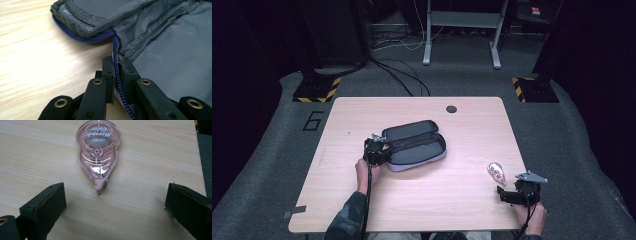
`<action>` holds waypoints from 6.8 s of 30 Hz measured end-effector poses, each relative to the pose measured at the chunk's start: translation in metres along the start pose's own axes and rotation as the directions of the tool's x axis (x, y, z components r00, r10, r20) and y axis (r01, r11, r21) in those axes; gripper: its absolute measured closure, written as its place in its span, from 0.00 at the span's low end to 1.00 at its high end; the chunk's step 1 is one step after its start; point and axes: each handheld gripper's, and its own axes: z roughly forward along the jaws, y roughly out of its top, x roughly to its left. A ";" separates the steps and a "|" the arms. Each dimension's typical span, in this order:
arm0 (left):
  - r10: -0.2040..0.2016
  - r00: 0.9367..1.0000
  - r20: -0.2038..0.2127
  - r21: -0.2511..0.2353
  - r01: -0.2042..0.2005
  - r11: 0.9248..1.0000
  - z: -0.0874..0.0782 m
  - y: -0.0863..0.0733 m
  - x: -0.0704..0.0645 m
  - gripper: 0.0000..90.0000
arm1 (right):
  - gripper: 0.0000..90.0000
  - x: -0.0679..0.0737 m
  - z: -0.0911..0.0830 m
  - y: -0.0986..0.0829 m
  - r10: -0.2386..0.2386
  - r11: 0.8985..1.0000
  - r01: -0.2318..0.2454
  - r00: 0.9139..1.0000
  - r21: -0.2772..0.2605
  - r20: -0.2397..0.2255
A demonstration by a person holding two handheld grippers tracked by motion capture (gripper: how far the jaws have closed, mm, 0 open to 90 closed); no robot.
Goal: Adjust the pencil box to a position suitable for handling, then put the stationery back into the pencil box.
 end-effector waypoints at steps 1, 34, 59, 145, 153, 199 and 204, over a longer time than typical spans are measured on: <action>0.016 1.000 0.019 -0.005 -0.016 1.000 0.001 0.001 -0.002 0.93 | 0.03 0.000 0.000 0.000 0.000 1.000 0.000 1.000 0.000 0.000; 0.138 0.973 0.185 -0.043 -0.133 0.990 0.006 0.004 -0.024 0.77 | 0.04 0.000 0.000 0.000 0.001 1.000 -0.001 1.000 -0.002 -0.003; 0.157 0.980 0.119 -0.019 -0.156 0.988 -0.061 -0.018 -0.005 0.04 | 0.03 0.000 0.001 0.001 0.005 1.000 -0.005 1.000 -0.001 -0.005; 0.106 0.994 -0.002 -0.032 -0.106 0.994 -0.063 -0.093 0.015 0.00 | 0.55 0.018 0.000 0.047 -0.034 0.994 0.026 0.997 -0.109 -0.065; 0.105 0.994 -0.004 -0.032 -0.105 0.994 -0.063 -0.093 0.015 0.00 | 0.55 0.025 -0.009 0.057 -0.063 0.990 0.052 0.995 -0.134 -0.077; 0.103 0.995 -0.005 -0.034 -0.103 0.994 -0.063 -0.093 0.015 0.00 | 0.55 0.098 -0.010 0.129 -0.246 0.958 0.205 0.947 -0.203 -0.207; 0.104 0.995 -0.006 -0.033 -0.104 0.994 -0.063 -0.093 0.015 0.00 | 0.55 0.107 -0.007 0.136 -0.267 0.951 0.220 0.938 -0.216 -0.223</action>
